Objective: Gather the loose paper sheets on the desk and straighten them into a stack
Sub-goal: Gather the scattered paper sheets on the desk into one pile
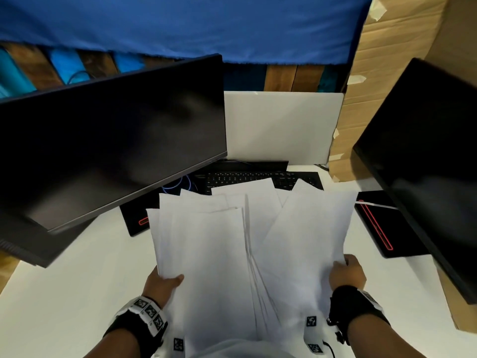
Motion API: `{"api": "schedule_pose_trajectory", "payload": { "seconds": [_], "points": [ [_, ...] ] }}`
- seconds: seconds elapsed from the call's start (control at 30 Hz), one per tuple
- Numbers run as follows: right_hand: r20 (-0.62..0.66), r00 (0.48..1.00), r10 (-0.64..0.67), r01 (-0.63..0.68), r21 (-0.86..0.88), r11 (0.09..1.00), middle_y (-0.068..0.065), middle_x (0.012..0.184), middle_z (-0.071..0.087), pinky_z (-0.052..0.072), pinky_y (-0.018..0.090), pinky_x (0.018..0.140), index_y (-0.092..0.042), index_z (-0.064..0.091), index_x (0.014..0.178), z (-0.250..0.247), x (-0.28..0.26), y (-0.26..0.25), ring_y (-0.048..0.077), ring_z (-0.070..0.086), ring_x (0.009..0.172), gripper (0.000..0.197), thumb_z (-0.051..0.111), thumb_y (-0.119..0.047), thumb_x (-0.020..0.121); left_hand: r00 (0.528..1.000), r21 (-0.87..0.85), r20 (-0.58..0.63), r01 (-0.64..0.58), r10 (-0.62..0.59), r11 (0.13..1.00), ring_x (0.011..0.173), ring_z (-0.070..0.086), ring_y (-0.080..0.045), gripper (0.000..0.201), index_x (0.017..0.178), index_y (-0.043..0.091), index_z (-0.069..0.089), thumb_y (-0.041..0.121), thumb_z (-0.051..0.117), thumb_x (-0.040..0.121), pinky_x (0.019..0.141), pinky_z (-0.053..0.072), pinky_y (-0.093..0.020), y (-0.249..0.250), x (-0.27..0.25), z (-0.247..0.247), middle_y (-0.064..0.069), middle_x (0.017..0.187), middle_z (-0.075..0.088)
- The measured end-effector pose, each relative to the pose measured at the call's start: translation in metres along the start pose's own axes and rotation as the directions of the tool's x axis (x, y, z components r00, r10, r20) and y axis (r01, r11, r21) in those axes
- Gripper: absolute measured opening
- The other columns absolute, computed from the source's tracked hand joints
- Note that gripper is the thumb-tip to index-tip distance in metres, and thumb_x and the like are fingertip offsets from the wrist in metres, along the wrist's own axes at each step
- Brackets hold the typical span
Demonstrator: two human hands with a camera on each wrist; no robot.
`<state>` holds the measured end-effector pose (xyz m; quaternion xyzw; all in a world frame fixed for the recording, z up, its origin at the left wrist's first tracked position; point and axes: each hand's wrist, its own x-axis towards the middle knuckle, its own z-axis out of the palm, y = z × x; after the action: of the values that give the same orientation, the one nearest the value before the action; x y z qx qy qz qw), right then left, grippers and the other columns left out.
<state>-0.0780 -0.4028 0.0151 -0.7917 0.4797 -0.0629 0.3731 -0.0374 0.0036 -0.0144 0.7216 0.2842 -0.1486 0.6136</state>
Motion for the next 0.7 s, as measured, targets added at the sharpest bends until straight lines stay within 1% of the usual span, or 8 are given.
{"api": "schedule_pose_trajectory", "payload": {
  "seconds": [0.1, 0.23, 0.4, 0.47, 0.53, 0.57, 0.63, 0.7],
  "points": [
    [-0.173, 0.969, -0.179, 0.189, 0.038, 0.981, 0.021, 0.078, 0.060, 0.039, 0.034, 0.066, -0.002, 0.059, 0.105, -0.016, -0.003, -0.023, 0.033, 0.050, 0.071, 0.025, 0.042, 0.002, 0.088, 1.000, -0.025, 0.025, 0.018, -0.018, 1.000, 0.097, 0.065, -0.039, 0.039, 0.094, 0.010, 0.062, 0.008, 0.080, 0.060, 0.093, 0.050, -0.052, -0.001, 0.001, 0.003, -0.022, 0.102, 0.069],
    [-0.390, 0.850, -0.354, 0.430, 0.126, 0.894, 0.029, 0.089, 0.066, 0.042, 0.032, 0.071, -0.002, 0.062, 0.106, -0.043, -0.006, -0.065, 0.041, 0.061, 0.082, 0.024, 0.044, -0.002, 0.091, 1.000, 0.038, 0.027, -0.016, 0.015, 0.999, 0.099, 0.064, -0.038, 0.056, 0.106, 0.008, 0.062, 0.020, 0.072, 0.053, 0.093, 0.050, -0.050, -0.007, 0.003, 0.008, -0.022, 0.108, 0.068],
    [-0.573, 0.711, -0.408, 0.622, 0.242, 0.744, 0.022, 0.098, 0.066, 0.040, 0.022, 0.075, -0.007, 0.062, 0.105, -0.076, -0.010, -0.120, 0.023, 0.059, 0.086, 0.023, 0.044, -0.010, 0.090, 0.998, 0.115, 0.040, -0.045, 0.040, 0.992, 0.102, 0.063, -0.037, 0.064, 0.115, 0.004, 0.060, 0.025, 0.067, 0.055, 0.094, 0.049, -0.047, -0.004, 0.004, 0.009, -0.021, 0.111, 0.067],
    [-0.597, 0.681, -0.424, 0.680, 0.300, 0.670, 0.012, 0.096, 0.066, 0.046, 0.022, 0.080, -0.026, 0.062, 0.098, -0.084, -0.019, -0.140, 0.019, 0.061, 0.089, 0.022, 0.044, -0.015, 0.090, 0.999, 0.136, 0.039, -0.041, 0.036, 0.990, 0.101, 0.063, -0.036, 0.063, 0.115, 0.005, 0.060, 0.026, 0.065, 0.056, 0.094, 0.049, -0.047, -0.003, 0.004, 0.009, -0.020, 0.109, 0.067],
    [-0.616, 0.651, -0.442, 0.723, 0.328, 0.608, -0.007, 0.090, 0.062, 0.046, 0.016, 0.082, -0.044, 0.052, 0.092, -0.089, -0.036, -0.158, 0.005, 0.060, 0.085, 0.027, 0.045, -0.018, 0.092, 0.999, 0.151, 0.042, -0.035, 0.029, 0.988, 0.102, 0.063, -0.036, 0.063, 0.116, 0.005, 0.060, 0.027, 0.063, 0.057, 0.094, 0.049, -0.047, -0.004, 0.004, 0.009, -0.018, 0.108, 0.067],
    [-0.626, 0.636, -0.451, 0.742, 0.335, 0.581, -0.015, 0.088, 0.059, 0.045, 0.012, 0.081, -0.046, 0.049, 0.092, -0.091, -0.045, -0.165, -0.003, 0.058, 0.083, 0.029, 0.046, -0.018, 0.092, 0.999, 0.151, 0.048, -0.033, 0.026, 0.988, 0.102, 0.063, -0.036, 0.062, 0.115, 0.006, 0.060, 0.028, 0.063, 0.057, 0.095, 0.048, -0.049, -0.005, 0.005, 0.009, -0.018, 0.109, 0.067],
    [-0.614, 0.625, -0.482, 0.765, 0.358, 0.536, -0.020, 0.087, 0.057, 0.043, 0.008, 0.079, -0.043, 0.050, 0.093, -0.088, -0.062, -0.176, -0.007, 0.056, 0.080, 0.026, 0.047, -0.017, 0.093, 0.998, 0.155, 0.059, -0.024, 0.015, 0.988, 0.101, 0.064, -0.036, 0.057, 0.113, 0.010, 0.060, 0.030, 0.064, 0.060, 0.095, 0.048, -0.052, -0.007, 0.005, 0.009, -0.019, 0.110, 0.068],
    [-0.497, 0.670, -0.551, 0.740, 0.391, 0.547, -0.006, 0.086, 0.061, 0.044, 0.007, 0.074, -0.026, 0.060, 0.098, -0.073, -0.071, -0.179, 0.001, 0.055, 0.076, 0.017, 0.051, -0.013, 0.093, 0.998, 0.161, 0.064, -0.017, 0.007, 0.987, 0.102, 0.064, -0.036, 0.048, 0.114, 0.008, 0.061, 0.026, 0.066, 0.071, 0.096, 0.048, -0.050, -0.008, 0.005, 0.008, -0.020, 0.111, 0.068]
  ]
}}
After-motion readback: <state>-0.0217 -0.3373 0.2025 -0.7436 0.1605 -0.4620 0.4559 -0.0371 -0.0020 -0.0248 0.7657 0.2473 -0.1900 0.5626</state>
